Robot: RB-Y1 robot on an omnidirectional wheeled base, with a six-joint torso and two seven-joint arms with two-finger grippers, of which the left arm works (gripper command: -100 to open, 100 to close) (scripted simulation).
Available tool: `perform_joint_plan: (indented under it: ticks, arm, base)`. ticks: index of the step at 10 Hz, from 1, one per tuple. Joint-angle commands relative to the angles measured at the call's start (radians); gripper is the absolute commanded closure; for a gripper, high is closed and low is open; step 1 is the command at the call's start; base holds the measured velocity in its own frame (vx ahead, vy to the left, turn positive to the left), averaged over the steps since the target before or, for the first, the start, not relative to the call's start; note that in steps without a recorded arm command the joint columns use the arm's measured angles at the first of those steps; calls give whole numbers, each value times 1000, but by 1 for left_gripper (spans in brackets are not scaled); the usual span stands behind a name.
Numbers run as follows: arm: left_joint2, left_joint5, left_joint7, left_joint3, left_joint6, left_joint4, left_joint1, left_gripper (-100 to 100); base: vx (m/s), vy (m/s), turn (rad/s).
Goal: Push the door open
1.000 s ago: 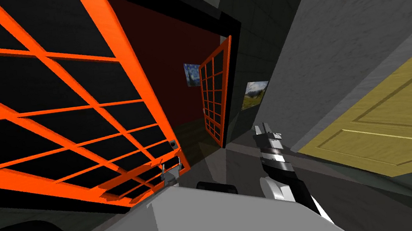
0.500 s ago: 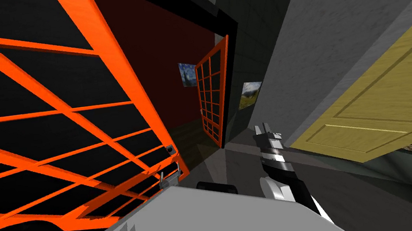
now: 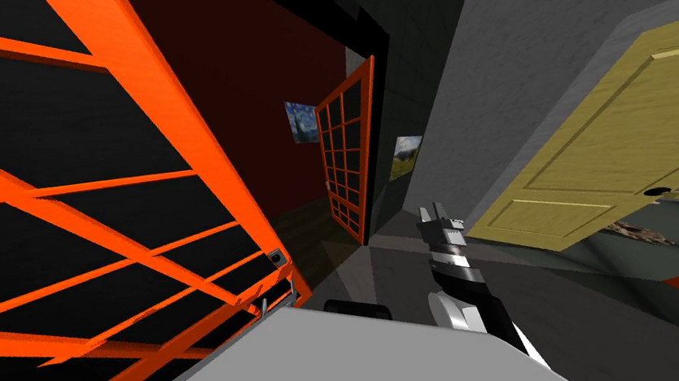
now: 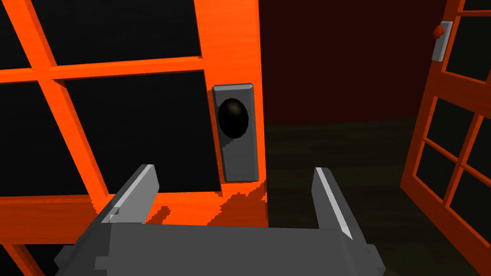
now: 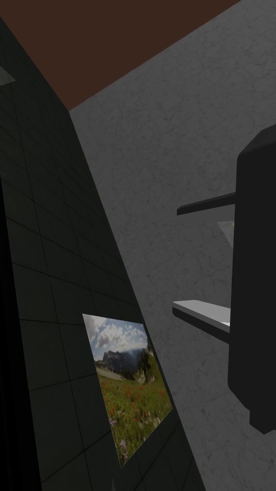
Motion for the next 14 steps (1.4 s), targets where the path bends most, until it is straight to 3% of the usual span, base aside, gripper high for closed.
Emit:
perform_joint_plan:
  ticks: [1, 5, 7, 8, 14]
  arm:
    - [-2, 19, 31, -6, -18, 36, -3, -100]
    - [-12, 61, 89, -24, -57, 97, 3, -100]
    - [-14, 69, 101, -28, -64, 110, 4, -100]
    - [-13, 64, 90, -28, -57, 94, 8, -100]
    - [-5, 74, 91, 2, -31, 111, -28, -100]
  base:
    - [48, 73, -105]
    - [39, 77, -110]
    - [30, 69, -56]
    - [11, 29, -16]
    - [124, 143, -6]
